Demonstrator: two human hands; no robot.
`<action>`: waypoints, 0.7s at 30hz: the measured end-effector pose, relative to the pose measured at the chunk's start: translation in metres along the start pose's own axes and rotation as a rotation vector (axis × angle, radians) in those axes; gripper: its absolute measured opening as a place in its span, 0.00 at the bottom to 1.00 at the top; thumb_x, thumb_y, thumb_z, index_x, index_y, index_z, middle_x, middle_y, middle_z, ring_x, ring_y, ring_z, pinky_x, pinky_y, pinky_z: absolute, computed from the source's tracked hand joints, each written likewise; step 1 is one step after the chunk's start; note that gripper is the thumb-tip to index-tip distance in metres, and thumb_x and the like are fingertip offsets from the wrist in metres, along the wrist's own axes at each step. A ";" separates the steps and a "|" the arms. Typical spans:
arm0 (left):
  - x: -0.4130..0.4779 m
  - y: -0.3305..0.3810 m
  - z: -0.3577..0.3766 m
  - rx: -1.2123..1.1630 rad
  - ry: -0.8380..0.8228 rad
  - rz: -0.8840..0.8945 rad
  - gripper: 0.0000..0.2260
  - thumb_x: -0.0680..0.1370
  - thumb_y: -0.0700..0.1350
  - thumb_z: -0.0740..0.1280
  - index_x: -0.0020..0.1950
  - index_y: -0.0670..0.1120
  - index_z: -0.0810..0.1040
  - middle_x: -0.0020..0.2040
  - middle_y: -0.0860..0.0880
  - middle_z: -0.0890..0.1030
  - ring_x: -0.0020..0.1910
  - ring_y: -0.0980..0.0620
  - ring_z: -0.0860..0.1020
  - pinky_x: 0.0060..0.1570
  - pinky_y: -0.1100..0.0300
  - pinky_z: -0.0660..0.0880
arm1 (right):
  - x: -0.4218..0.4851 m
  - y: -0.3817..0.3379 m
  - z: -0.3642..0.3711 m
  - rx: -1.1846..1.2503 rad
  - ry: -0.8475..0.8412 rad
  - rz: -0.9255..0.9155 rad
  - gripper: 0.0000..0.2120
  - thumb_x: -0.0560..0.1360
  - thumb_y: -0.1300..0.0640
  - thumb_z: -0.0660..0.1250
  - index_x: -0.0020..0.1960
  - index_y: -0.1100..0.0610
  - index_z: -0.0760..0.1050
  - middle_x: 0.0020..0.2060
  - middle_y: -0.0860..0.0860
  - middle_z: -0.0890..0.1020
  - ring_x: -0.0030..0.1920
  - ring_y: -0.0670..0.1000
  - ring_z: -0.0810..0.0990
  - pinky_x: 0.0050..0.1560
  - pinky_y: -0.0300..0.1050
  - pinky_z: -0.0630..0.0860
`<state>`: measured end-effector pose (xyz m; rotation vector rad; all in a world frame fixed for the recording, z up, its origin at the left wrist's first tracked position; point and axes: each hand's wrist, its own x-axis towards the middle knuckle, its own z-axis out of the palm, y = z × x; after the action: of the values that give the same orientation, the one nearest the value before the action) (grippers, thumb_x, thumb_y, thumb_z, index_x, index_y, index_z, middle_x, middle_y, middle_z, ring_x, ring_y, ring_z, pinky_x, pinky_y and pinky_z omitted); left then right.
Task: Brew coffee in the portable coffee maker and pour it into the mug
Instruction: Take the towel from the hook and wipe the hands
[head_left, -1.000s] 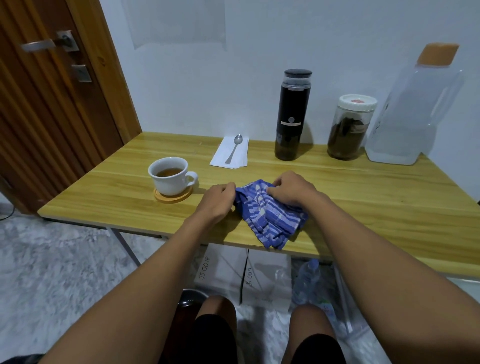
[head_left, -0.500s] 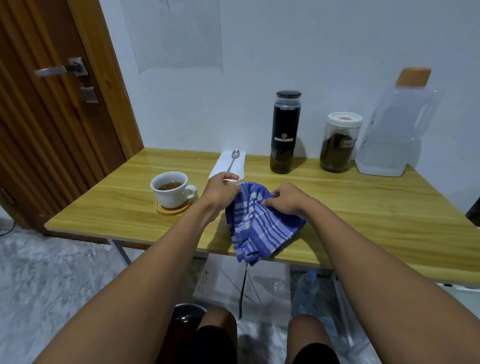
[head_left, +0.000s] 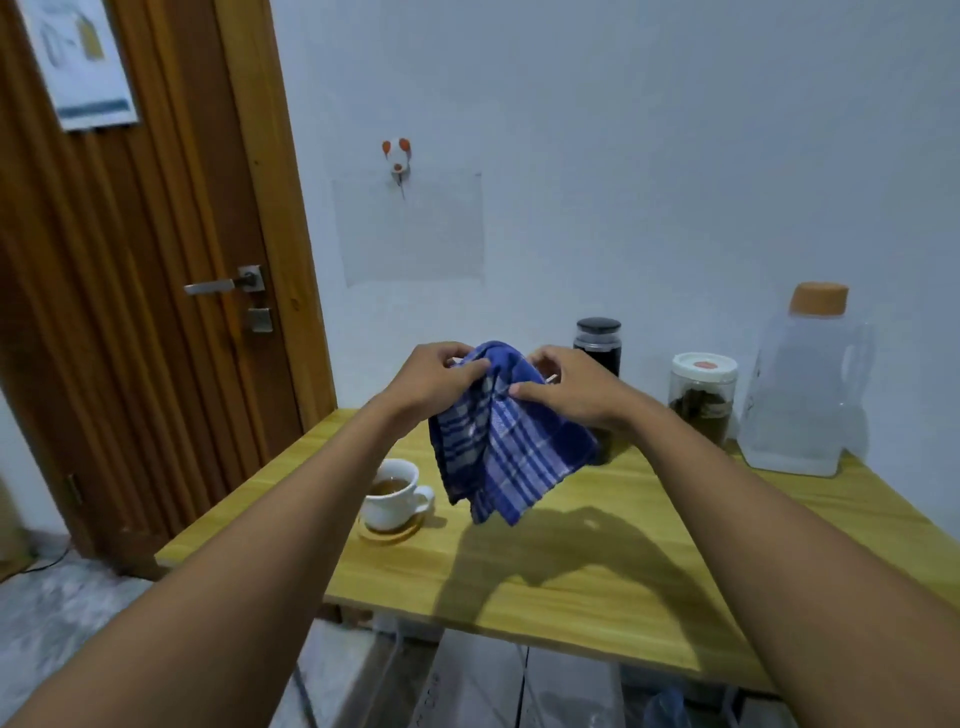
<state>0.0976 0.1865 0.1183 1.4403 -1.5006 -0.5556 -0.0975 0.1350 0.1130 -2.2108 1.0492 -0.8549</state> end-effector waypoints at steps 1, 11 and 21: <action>0.004 0.010 -0.012 0.009 0.020 0.022 0.03 0.80 0.49 0.69 0.49 0.53 0.82 0.45 0.52 0.84 0.39 0.59 0.82 0.33 0.71 0.76 | 0.006 -0.012 -0.006 0.005 0.014 -0.037 0.07 0.76 0.45 0.71 0.50 0.46 0.75 0.49 0.44 0.80 0.48 0.42 0.78 0.41 0.38 0.71; 0.046 0.070 -0.105 0.385 0.105 0.199 0.09 0.83 0.47 0.64 0.53 0.46 0.83 0.42 0.48 0.82 0.44 0.47 0.80 0.38 0.61 0.75 | 0.086 -0.087 -0.038 -0.056 0.160 -0.276 0.05 0.78 0.56 0.67 0.51 0.47 0.78 0.48 0.44 0.81 0.46 0.43 0.79 0.47 0.41 0.72; 0.162 0.056 -0.147 0.402 0.108 0.325 0.06 0.83 0.42 0.62 0.53 0.53 0.75 0.55 0.45 0.83 0.52 0.44 0.81 0.48 0.53 0.83 | 0.225 -0.088 -0.049 -0.112 0.219 -0.326 0.09 0.78 0.56 0.68 0.41 0.44 0.78 0.50 0.48 0.82 0.51 0.50 0.80 0.56 0.50 0.76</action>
<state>0.2176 0.0870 0.2819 1.4508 -1.7795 0.0261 0.0193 -0.0094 0.2759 -2.4675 0.8609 -1.2302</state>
